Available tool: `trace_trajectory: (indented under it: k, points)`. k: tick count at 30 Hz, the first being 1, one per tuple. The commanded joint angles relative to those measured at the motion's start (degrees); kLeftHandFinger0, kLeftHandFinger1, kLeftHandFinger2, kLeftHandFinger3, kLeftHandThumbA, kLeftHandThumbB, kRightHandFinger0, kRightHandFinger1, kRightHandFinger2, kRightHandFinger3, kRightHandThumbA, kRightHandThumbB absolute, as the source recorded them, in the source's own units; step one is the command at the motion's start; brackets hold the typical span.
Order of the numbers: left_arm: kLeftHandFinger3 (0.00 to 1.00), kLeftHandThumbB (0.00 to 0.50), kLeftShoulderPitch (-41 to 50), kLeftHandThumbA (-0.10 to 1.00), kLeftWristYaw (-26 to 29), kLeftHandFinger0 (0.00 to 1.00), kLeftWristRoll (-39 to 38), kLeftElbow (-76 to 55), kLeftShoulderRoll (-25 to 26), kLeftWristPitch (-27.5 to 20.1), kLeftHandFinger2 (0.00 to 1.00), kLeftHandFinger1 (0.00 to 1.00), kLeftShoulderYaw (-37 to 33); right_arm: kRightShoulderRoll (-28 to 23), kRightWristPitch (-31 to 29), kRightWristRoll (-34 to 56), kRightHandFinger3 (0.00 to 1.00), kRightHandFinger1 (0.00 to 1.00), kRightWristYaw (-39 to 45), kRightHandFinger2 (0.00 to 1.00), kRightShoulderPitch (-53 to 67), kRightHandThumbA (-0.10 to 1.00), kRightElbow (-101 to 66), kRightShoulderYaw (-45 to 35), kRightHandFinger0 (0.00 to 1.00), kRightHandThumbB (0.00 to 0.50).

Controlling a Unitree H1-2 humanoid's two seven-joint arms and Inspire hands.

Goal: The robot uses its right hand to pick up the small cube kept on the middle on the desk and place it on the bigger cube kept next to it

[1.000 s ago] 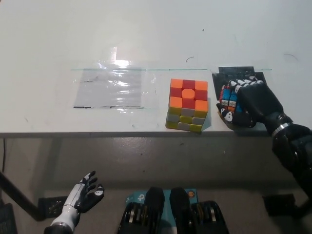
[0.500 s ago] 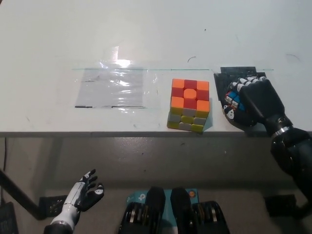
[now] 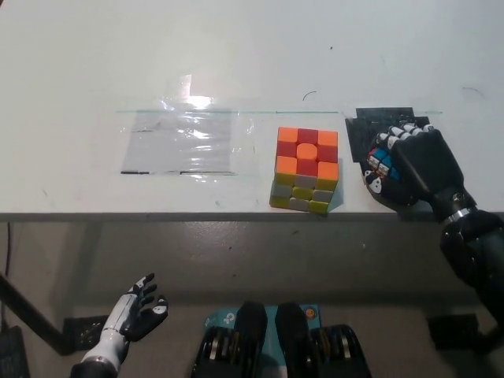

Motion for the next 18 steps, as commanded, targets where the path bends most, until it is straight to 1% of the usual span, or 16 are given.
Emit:
trace_trajectory:
  k: [1, 3, 6, 7, 8, 9, 10, 11, 13, 15, 16, 17, 18]
  points:
    - [1.0, 0.288, -1.7, 0.31, 0.8, 1.0, 0.4, -0.6, 1.0, -1.5, 1.0, 1.0, -0.1, 0.0, -1.8, -0.4, 0.03, 0.16, -2.1, 0.44, -1.8, -0.1, 0.4, -0.3, 0.0, 0.009]
    - [1.0, 0.288, -1.7, 0.3, 0.9, 1.0, 0.4, -0.5, 1.0, -1.4, 1.0, 1.0, -0.1, 0.0, -2.1, -0.3, 0.03, 0.15, -2.0, 0.44, -1.9, -0.1, 0.5, -0.4, 0.0, 0.01]
    - [1.0, 0.293, -1.8, 0.31, 0.8, 1.0, 0.3, -0.4, 1.0, -1.5, 1.0, 1.0, -0.1, 0.2, -1.9, -0.3, 0.0, 0.13, -3.0, 0.42, -2.0, -0.1, 0.3, -0.7, 0.0, 0.043]
    - [1.0, 0.292, -1.8, 0.31, 0.9, 1.0, 0.4, -0.5, 0.9, -1.3, 1.0, 1.0, -0.1, 0.2, -1.8, 0.6, 0.0, 0.18, -1.3, 0.47, -1.9, -0.1, -0.8, -1.2, 0.0, 0.056]
    - [1.0, 0.298, -1.5, 0.31, 0.9, 1.0, 0.2, -0.7, 0.9, -1.4, 1.0, 1.0, 0.1, 0.2, -1.8, 0.6, 0.05, 0.27, -1.0, 0.58, -1.8, -0.1, -1.0, -1.3, 0.05, 0.02]
    - [1.0, 0.293, -1.2, 0.3, 0.8, 1.0, -0.1, -0.8, 0.8, -1.6, 1.0, 1.0, 0.2, 0.0, -1.6, -0.1, 0.04, 0.3, -1.8, 0.6, -2.2, -0.1, -0.9, -1.0, 0.06, 0.089]
    - [1.0, 0.293, -1.1, 0.3, 0.8, 1.0, -0.1, -0.9, 0.7, -1.5, 1.0, 1.0, 0.2, -0.1, -1.9, 0.0, 0.06, 0.29, -1.9, 0.58, -2.5, -0.1, -0.7, -1.1, 0.01, 0.104]
    - [1.0, 0.288, -1.1, 0.3, 0.8, 1.0, 0.2, -1.1, 0.8, -1.1, 1.0, 1.0, 0.1, -0.3, -1.9, 0.1, 0.1, 0.31, -1.5, 0.6, -2.7, -0.1, -1.0, -1.2, 0.01, 0.119]
    - [1.0, 0.288, -1.1, 0.3, 0.7, 1.0, 0.1, -1.2, 0.8, -1.1, 1.0, 1.0, 0.0, -0.5, -2.5, 1.1, 0.11, 0.29, -0.7, 0.6, -3.2, -0.1, -1.4, -1.9, 0.0, 0.126]
    - [1.0, 0.289, -0.7, 0.29, 0.5, 1.0, -0.2, -1.4, 0.8, -0.9, 1.0, 1.0, 0.2, -0.6, -3.1, 1.0, 0.11, 0.24, -0.9, 0.55, -3.7, -0.1, -1.2, -1.9, 0.0, 0.132]
    - [1.0, 0.298, -0.8, 0.31, 0.6, 1.0, 0.0, -1.1, 0.9, -1.1, 1.0, 1.0, 0.1, -0.9, -2.6, 0.5, 0.12, 0.25, -0.2, 0.56, -4.2, -0.1, -1.7, -1.9, 0.0, 0.117]
    - [1.0, 0.297, -0.8, 0.31, 0.6, 1.0, 0.0, -1.0, 0.9, -1.1, 1.0, 1.0, 0.1, -0.9, -2.7, 0.4, 0.12, 0.25, -0.1, 0.56, -4.3, -0.1, -1.6, -1.9, 0.0, 0.115]
    - [1.0, 0.3, -0.8, 0.31, 0.7, 1.0, 0.0, -0.8, 0.9, -1.2, 1.0, 1.0, 0.1, -1.2, -2.1, 0.1, 0.12, 0.25, 0.8, 0.56, -4.7, -0.1, -2.4, -1.9, 0.0, 0.093]
